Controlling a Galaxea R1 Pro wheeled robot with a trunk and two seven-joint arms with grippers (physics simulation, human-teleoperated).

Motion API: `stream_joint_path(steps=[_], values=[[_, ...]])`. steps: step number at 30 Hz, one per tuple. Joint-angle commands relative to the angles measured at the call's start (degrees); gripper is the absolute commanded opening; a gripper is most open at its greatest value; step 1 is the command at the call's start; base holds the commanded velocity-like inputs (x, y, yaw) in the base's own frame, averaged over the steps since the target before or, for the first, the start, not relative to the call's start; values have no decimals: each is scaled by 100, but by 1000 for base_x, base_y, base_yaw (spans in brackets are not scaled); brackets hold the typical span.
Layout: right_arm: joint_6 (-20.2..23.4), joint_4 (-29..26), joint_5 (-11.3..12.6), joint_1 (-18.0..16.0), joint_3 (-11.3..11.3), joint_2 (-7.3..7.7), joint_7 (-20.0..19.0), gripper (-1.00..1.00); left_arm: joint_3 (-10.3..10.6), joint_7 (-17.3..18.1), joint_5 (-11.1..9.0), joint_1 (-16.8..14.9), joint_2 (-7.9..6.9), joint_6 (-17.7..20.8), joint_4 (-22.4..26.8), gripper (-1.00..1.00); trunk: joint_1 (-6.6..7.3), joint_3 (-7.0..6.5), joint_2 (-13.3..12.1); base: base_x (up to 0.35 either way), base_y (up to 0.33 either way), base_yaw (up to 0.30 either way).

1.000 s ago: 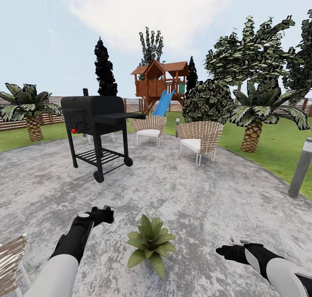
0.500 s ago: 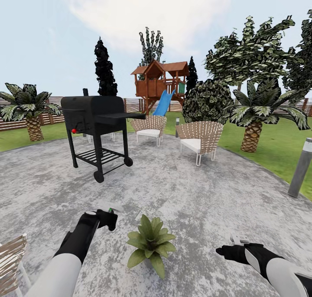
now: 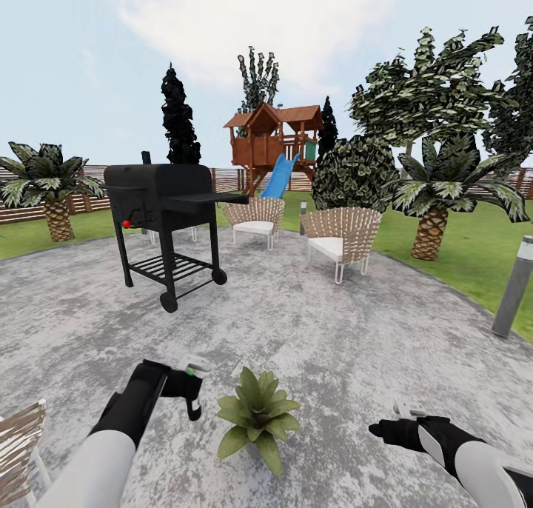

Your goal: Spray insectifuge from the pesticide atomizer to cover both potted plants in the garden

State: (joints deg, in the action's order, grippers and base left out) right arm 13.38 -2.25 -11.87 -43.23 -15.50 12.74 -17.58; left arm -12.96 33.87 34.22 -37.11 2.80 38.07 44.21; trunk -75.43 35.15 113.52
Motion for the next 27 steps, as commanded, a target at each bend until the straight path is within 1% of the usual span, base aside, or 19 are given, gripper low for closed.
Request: stream_joint_path(steps=[1, 7, 9, 11, 13, 15, 16, 17, 19, 21, 22, 23, 24, 27], values=[[33, -12, -56, -1, -49, 1, -26, 100, -31, 131, 60, -6, -8, 56, 9, -100, 1, 7, 3, 0, 0, 0], [33, -12, -59, -1, -49, 1, -26, 100, -7, 542, 79, -6, -31, 114, 8, -100, 1, 7, 3, 0, 0, 0], [33, -12, -59, -1, -49, 1, -26, 100, -2, 573, 88, -6, -32, 206, 8, -100, 1, 7, 3, 0, 0, 0], [22, -12, -60, -1, -49, 1, -26, 100, 0, 584, 144, -6, -36, 345, 9, -100, 1, 7, 3, 0, 0, 0], [11, -16, -60, -1, -49, 1, -26, 100, 2, 597, 282, -6, -40, 420, 9, -100, 1, 7, 3, 0, 0, 0], [7, -24, -66, -1, -49, 2, -26, 100, 1, 666, 494, -6, -50, 451, 9, -100, 1, 7, 3, 0, 0, 0], [7, -29, -70, -1, -49, 5, -29, 100, -1, 741, 602, -6, -57, 459, 9, -100, 1, 7, 3, 0, 0, 0], [7, -37, -68, -1, -52, 7, -34, 100, -3, 913, 736, -6, -63, 466, 9, -100, 1, 7, 3, 0, 0, 0], [10, -46, -58, -1, -61, 14, -48, 100, -4, 1193, 859, -6, -66, 470, 9, -100, 1, 7, 3, 0, 0, 0], [13, -55, -51, -1, -63, 19, -60, 100, -5, 1362, 920, -6, -72, 471, 10, -100, 1, 7, 3, 0, 0, 0], [15, -78, -39, -1, -70, 24, -73, 100, -5, 1474, 1004, -6, -75, 472, 14, -100, 1, 7, 3, 0, 0, 0], [15, -117, -34, -1, -72, 27, -78, 100, -5, 1502, 1050, -6, -76, 472, 19, -100, 1, 7, 3, 0, 0, 0], [15, -203, -31, -4, -75, 30, -82, 100, -5, 1520, 1092, -6, -76, 473, 20, -100, 1, 7, 3, 0, 0, 0], [50, -971, -22, -9, -81, 34, -86, 100, -5, 1551, 1203, -6, -74, 473, 20, -100, 1, 7, 3, 0, 0, 0]])
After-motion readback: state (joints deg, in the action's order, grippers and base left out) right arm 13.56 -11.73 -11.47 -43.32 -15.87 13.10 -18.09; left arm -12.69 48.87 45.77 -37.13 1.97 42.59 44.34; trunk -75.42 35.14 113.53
